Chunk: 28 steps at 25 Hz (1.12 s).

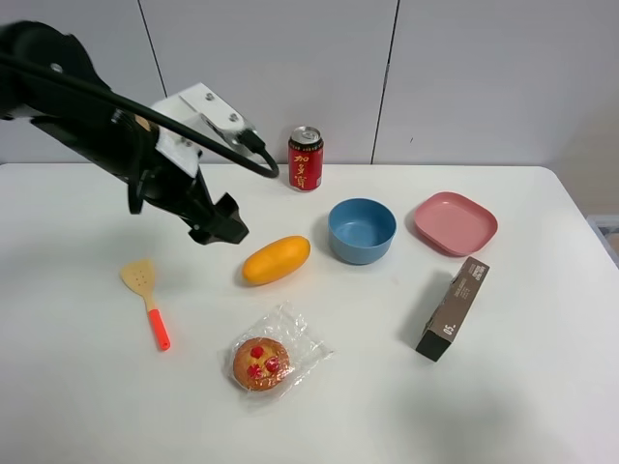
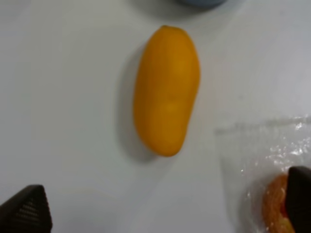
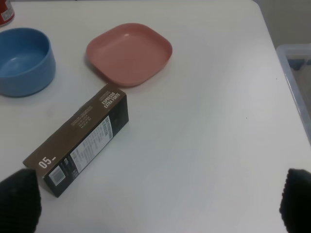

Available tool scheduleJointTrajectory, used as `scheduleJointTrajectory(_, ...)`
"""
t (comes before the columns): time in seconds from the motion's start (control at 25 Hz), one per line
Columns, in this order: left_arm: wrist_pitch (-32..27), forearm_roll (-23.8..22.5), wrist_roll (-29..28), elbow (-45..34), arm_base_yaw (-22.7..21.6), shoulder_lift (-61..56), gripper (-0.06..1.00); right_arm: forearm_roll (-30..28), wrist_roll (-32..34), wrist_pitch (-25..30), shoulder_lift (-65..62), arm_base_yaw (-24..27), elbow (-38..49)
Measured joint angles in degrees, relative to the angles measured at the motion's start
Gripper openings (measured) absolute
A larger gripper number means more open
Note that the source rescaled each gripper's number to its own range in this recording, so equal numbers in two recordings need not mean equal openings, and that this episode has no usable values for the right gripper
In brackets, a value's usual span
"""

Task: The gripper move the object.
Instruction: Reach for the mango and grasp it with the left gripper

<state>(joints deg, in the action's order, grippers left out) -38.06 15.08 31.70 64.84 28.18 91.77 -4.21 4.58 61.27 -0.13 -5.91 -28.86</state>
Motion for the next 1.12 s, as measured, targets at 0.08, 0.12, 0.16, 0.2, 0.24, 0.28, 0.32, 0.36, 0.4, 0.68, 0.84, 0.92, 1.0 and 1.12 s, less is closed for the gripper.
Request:
scheduleJointTrajectory(0.08, 2.2, -0.2, 0.0, 0.0, 1.7, 2.6, 0.99, 0.0, 0.0, 0.0, 0.0, 0.0, 0.0)
scheduleJointTrajectory(0.12, 3.1, -0.2, 0.0, 0.0, 2.4, 3.9, 0.99, 0.0, 0.0, 0.0, 0.0, 0.0, 0.0)
scheduleJointTrajectory(0.16, 4.0, -0.2, 0.0, 0.1, 2.9, 5.3, 0.99, 0.0, 0.0, 0.0, 0.0, 0.0, 0.0)
scheduleJointTrajectory(0.2, 5.0, -0.2, 0.0, 0.0, 3.1, 6.6, 0.99, 0.0, 0.0, 0.0, 0.0, 0.0, 0.0)
scheduleJointTrajectory(0.24, 5.9, -0.2, 0.0, 0.0, 3.3, 7.7, 0.99, 0.0, 0.0, 0.0, 0.0, 0.0, 0.0)
scheduleJointTrajectory(0.28, 6.8, -0.2, 0.0, 0.0, 3.4, 8.8, 0.99, 0.0, 0.0, 0.0, 0.0, 0.0, 0.0)
scheduleJointTrajectory(0.32, 7.8, -0.2, 0.0, 0.0, 3.4, 9.9, 0.99, 0.0, 0.0, 0.0, 0.0, 0.0, 0.0)
scheduleJointTrajectory(0.36, 8.9, -0.2, 0.0, 0.0, 3.4, 10.7, 0.99, 0.0, 0.0, 0.0, 0.0, 0.0, 0.0)
scheduleJointTrajectory(0.4, 10.0, -0.3, 0.0, 0.0, 3.4, 11.6, 0.99, 0.0, 0.0, 0.0, 0.0, 0.0, 0.0)
scheduleJointTrajectory(0.68, 14.5, -0.2, 0.0, 0.1, 3.4, 15.6, 0.99, 0.0, 0.0, 0.0, 0.0, 0.0, 0.0)
scheduleJointTrajectory(0.84, 16.3, -0.2, 0.0, 0.1, 3.4, 17.7, 0.99, 0.0, 0.0, 0.0, 0.0, 0.0, 0.0)
scheduleJointTrajectory(0.92, 16.9, -0.2, 0.0, 0.1, 3.4, 18.6, 0.99, 0.0, 0.0, 0.0, 0.0, 0.0, 0.0)
scheduleJointTrajectory(1.0, 17.7, -0.2, 0.0, 0.1, 3.4, 19.3, 0.99, 0.0, 0.0, 0.0, 0.0, 0.0, 0.0)
scheduleJointTrajectory(1.12, 20.1, -0.2, 0.0, 0.1, 3.5, 20.3, 0.99, 0.0, 0.0, 0.0, 0.0, 0.0, 0.0)
